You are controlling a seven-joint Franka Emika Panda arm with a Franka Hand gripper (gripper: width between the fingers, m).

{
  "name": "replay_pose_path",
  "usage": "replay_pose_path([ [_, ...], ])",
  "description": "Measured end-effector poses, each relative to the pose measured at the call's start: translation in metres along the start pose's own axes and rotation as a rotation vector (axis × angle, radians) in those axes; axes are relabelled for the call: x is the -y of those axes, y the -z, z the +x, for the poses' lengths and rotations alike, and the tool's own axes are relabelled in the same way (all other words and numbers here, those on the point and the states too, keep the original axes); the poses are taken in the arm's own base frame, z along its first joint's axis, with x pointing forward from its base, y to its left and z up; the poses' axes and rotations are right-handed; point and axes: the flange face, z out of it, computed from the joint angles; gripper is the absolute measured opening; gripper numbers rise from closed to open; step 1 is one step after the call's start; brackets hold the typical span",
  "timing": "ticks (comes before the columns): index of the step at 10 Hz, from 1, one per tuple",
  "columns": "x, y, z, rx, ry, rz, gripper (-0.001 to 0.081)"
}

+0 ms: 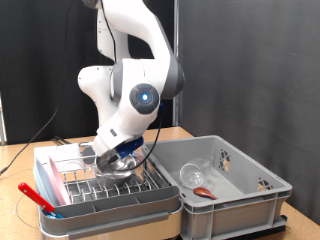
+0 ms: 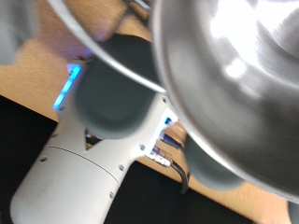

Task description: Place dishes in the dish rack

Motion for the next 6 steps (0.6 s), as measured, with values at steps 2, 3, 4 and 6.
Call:
replay_pose_path([
  [2, 0.003, 0.017, -0.024, -0.016, 0.086, 0.06, 0.0803],
  [3, 0.002, 0.025, -0.037, -0.019, 0.112, 0.08, 0.0803],
  [4, 0.001, 0.033, -0.051, -0.015, 0.131, 0.093, 0.0803],
  [6, -0.002, 0.046, -0.076, -0.016, 0.145, 0.1, 0.0803],
])
